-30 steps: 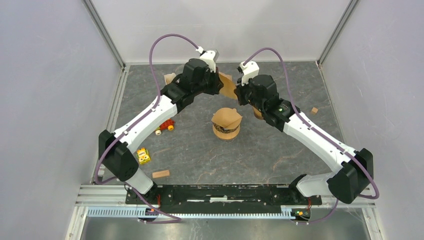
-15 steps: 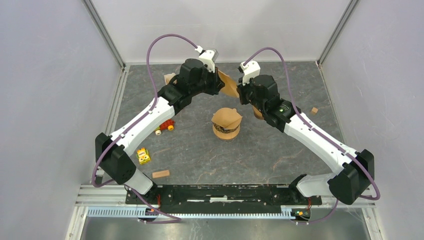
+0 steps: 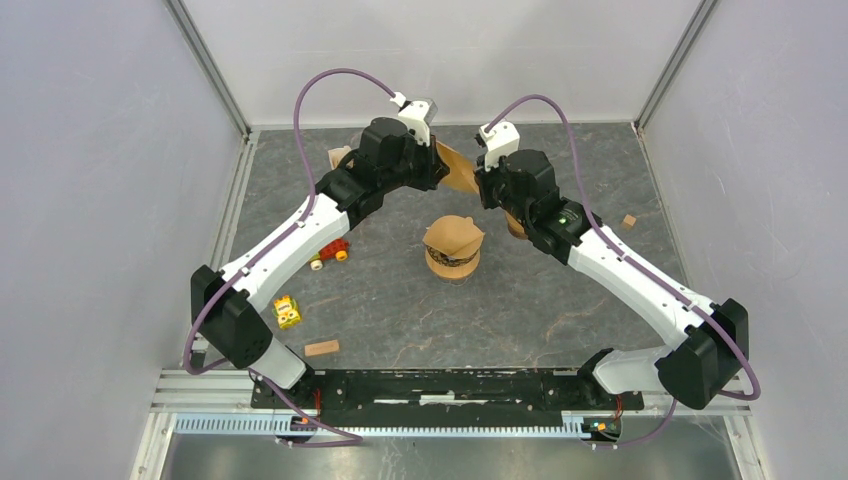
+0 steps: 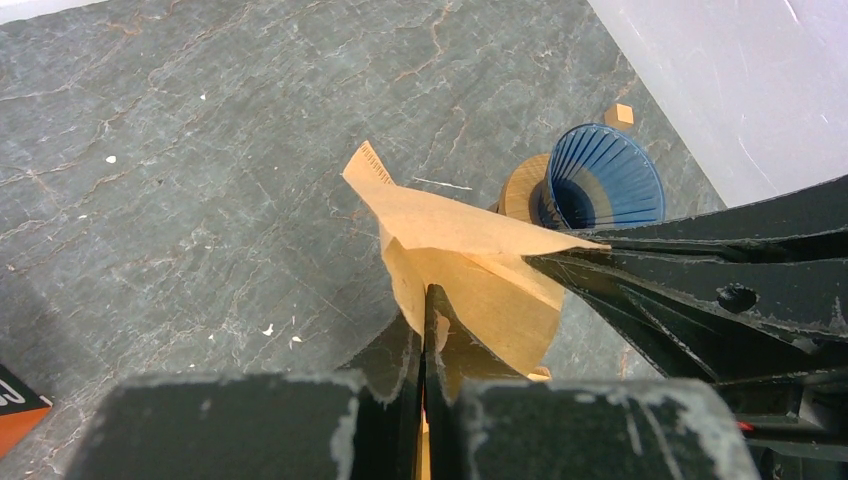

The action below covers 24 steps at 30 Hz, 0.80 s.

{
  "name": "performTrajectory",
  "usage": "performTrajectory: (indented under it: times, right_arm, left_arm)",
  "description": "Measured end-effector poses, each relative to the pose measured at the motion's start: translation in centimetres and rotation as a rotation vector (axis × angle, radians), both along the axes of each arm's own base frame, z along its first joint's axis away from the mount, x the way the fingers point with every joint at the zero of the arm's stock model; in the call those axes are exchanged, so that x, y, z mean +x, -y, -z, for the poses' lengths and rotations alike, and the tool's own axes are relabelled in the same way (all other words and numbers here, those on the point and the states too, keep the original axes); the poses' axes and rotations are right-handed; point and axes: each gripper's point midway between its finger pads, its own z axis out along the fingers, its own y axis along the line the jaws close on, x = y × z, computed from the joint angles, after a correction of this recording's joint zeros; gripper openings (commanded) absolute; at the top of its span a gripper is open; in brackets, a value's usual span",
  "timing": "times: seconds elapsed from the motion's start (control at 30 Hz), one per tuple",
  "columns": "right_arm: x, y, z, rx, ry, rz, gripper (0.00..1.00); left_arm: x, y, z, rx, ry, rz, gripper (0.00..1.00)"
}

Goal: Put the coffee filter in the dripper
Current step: Pick up the coffee filter from the coffee filter holder.

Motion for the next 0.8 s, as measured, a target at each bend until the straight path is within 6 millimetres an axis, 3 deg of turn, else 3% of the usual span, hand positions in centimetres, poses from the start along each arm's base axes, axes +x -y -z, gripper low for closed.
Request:
performTrajectory:
  times: [0.37, 0.57, 0.67, 0.8]
  right_arm:
    - [-0.7, -1.4, -0.2, 0.032, -0.012, -0.102, 0.28]
    - [-1.5, -1.9, -1.2, 0.053, 0.002, -0.166, 0.48]
    - [-2.1, -2.6, -1.7, 0.069, 0.009, -0.222, 0.55]
    - [-3.0, -3.4, -2.3, 0.087, 0.021, -0.291, 0.56]
  left_arm:
    - [-0.2, 0.2, 0.2, -0.008, 0.012, 0.027, 0.02]
    - [-2.1, 0.3, 1.4, -0.001, 0.031, 0.129, 0.02]
    - [-2.9, 0.2, 0.8, -0.004, 0.07, 0.178, 0.02]
    - [-3.3, -0.1, -0.9, -0.025, 0.136, 0.227, 0.02]
